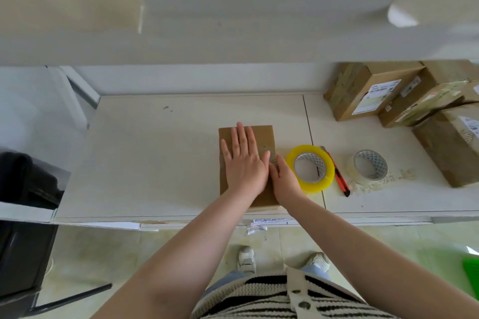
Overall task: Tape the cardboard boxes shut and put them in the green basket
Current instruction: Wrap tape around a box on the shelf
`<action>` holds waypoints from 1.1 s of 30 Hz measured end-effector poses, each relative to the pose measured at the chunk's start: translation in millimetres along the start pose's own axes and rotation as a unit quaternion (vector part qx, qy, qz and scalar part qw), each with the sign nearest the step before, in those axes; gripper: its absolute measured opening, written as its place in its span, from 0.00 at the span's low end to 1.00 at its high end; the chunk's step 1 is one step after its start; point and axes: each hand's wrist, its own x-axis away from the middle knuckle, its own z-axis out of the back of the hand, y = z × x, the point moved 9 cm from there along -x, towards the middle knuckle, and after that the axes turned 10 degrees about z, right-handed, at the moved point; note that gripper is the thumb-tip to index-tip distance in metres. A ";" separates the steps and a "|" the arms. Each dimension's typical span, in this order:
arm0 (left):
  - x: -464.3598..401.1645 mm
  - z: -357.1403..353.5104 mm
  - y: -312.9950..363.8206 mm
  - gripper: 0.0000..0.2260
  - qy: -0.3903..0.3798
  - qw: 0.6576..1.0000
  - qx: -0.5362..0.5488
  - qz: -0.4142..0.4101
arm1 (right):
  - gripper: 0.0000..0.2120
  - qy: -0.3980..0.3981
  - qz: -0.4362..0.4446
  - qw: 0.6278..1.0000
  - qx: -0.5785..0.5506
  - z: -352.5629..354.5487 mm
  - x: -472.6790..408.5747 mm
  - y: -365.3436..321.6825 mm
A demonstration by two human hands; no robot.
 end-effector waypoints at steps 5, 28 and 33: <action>-5.0 -12.6 -3.0 0.33 -0.022 1.000 -0.007 -0.001 | 0.21 -0.007 -0.002 1.000 -0.024 1.7 1.4 -5.0; 17.8 26.6 -63.0 0.30 -0.290 0.574 0.748 0.160 | 0.14 -0.073 0.044 0.974 -0.210 5.8 10.7 -98.7; 22.0 21.3 -53.6 0.33 -0.372 0.528 0.756 0.103 | 0.24 0.043 0.092 0.995 -0.003 56.5 8.7 -90.3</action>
